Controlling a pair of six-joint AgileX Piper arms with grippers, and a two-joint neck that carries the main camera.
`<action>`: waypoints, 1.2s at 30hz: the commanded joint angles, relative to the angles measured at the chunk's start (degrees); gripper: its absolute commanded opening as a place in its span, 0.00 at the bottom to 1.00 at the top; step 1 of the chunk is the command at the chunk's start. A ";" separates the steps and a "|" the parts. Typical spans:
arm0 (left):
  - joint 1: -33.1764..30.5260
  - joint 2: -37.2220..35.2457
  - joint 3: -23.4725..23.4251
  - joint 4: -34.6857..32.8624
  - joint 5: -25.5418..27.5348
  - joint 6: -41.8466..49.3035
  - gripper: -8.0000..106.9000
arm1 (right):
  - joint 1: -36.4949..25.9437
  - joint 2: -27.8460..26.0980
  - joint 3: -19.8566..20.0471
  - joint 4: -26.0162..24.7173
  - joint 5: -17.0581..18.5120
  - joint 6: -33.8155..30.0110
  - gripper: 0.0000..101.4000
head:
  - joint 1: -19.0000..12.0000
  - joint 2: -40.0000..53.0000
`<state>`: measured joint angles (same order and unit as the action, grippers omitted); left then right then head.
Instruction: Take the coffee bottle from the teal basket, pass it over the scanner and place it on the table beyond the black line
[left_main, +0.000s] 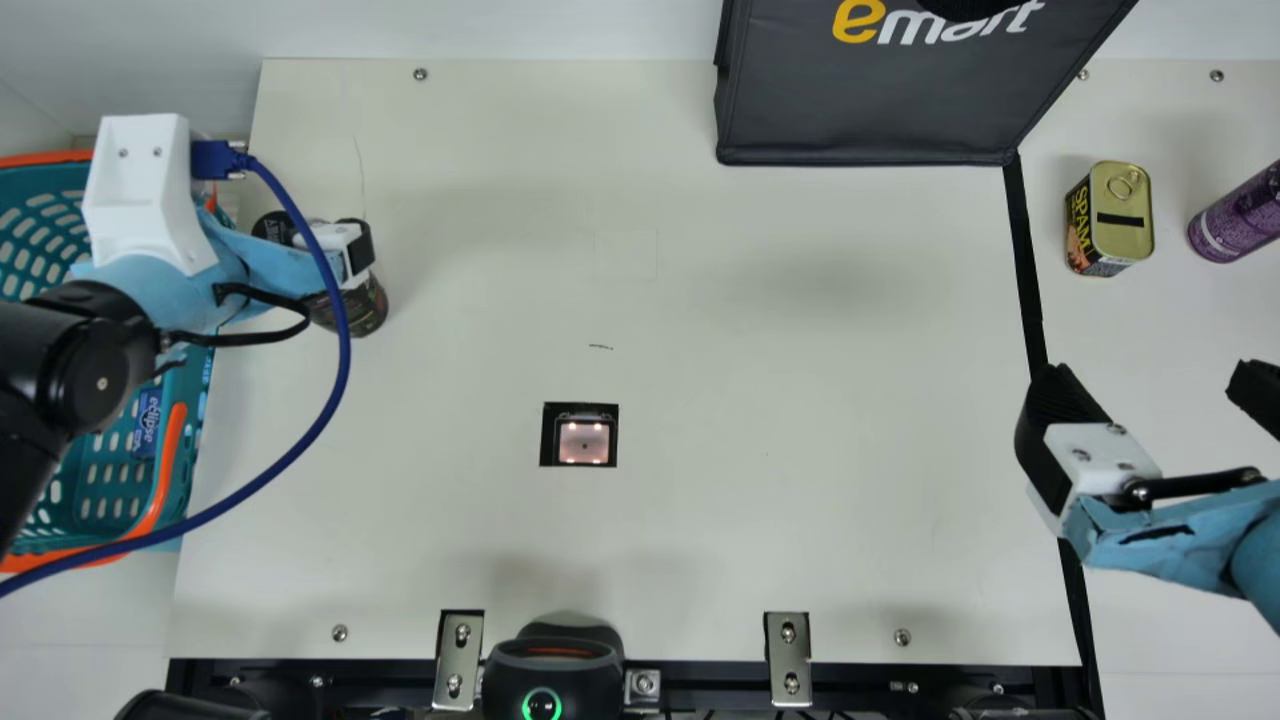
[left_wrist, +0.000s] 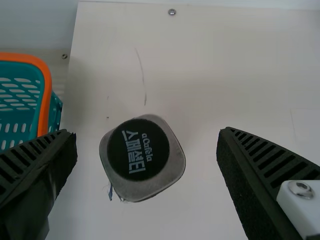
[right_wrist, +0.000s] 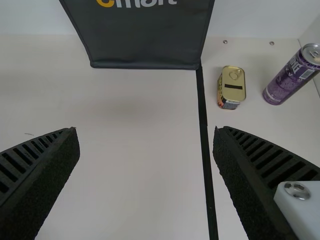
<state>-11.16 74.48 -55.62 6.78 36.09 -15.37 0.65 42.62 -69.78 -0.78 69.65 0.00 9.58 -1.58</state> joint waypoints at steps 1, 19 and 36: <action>0.06 0.33 0.22 0.09 -0.63 -0.05 0.85 | 0.00 0.00 0.00 0.00 0.00 0.00 0.94 | -1.66 0.00; 0.72 2.29 0.94 0.37 -3.16 -0.25 0.56 | 0.00 0.00 0.00 0.00 0.00 0.00 0.94 | -1.66 0.00; -0.21 -0.13 -1.29 1.04 0.59 -2.29 0.00 | 0.00 0.00 0.00 0.00 -0.06 0.00 0.94 | -1.66 0.00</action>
<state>-10.99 74.63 -56.43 7.72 35.72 -17.32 0.65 42.62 -69.78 -0.78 69.60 0.00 9.58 -1.67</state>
